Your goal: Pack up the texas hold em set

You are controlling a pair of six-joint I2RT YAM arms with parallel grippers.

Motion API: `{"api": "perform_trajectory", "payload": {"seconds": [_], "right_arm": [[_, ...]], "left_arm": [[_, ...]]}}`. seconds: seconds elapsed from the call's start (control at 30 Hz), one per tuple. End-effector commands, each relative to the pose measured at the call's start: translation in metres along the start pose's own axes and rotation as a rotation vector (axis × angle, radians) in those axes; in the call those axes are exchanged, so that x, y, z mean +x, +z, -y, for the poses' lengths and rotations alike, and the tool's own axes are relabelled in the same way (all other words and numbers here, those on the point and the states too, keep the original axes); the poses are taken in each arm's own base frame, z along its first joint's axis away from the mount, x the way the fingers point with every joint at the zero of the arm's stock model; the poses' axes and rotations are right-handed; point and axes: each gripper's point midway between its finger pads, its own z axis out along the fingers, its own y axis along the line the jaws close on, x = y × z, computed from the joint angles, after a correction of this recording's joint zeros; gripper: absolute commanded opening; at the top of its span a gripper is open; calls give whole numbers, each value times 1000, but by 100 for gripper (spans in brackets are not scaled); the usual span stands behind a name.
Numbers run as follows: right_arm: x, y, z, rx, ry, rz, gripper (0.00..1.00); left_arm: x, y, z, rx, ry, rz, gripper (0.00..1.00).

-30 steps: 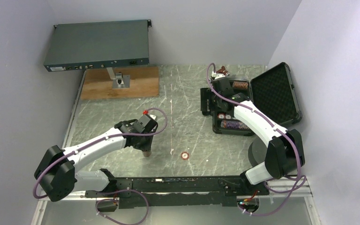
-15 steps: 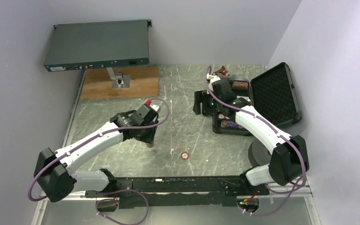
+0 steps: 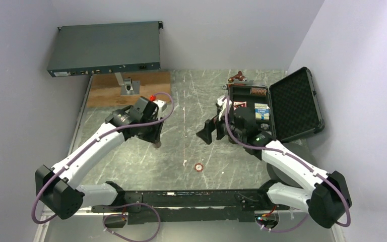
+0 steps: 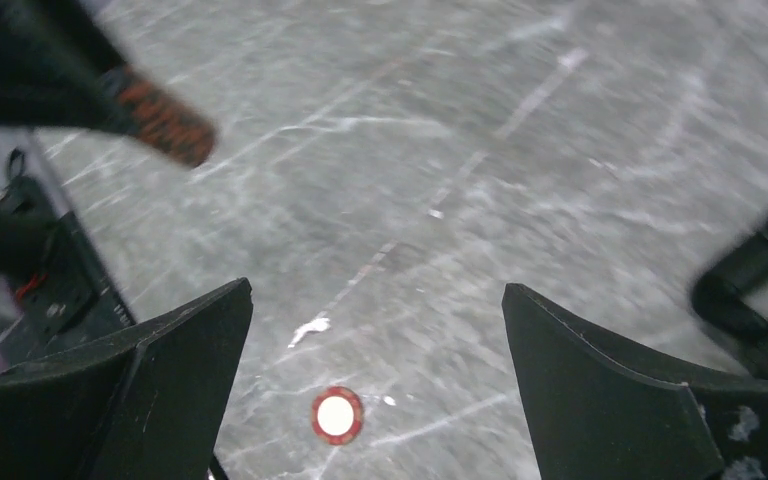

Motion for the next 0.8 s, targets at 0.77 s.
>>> {"api": "perform_trajectory", "payload": {"seconds": [0.77], "right_arm": [[-10, 40, -118, -382, -541, 274, 85]], "left_arm": [[-85, -32, 84, 531, -52, 240, 0]]}}
